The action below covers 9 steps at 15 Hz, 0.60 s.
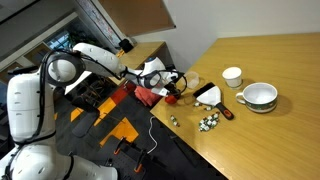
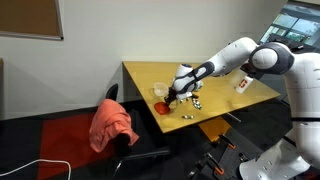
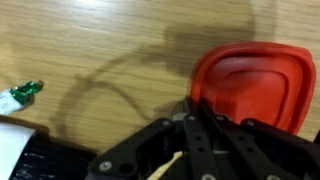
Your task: Take the orange lid from the clear bowl and put it on the table then pour out the contents from bowl onto the table then put the bowl on the table and put the lid on the bowl
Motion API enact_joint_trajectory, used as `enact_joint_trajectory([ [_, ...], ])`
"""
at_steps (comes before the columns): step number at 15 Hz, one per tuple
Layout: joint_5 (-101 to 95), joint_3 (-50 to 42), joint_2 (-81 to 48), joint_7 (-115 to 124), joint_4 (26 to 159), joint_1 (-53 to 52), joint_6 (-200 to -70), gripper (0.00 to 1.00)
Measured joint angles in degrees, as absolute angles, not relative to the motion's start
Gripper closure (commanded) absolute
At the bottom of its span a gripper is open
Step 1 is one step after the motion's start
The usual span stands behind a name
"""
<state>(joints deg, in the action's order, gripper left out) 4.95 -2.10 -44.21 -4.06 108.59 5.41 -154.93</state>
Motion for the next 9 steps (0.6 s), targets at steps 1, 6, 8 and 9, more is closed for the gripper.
enact_joint_trajectory([
  [1,4.9,-1.9,-43.9,-4.1,108.6,5.4,-155.0,0.98],
  [6,4.9,-1.7,-39.3,-4.0,109.4,5.0,-155.1,0.98],
  [8,5.0,-1.8,-36.9,-4.0,109.6,5.1,-155.0,0.98],
  [9,5.2,-1.8,-35.7,-3.9,109.6,5.2,-155.0,0.98],
])
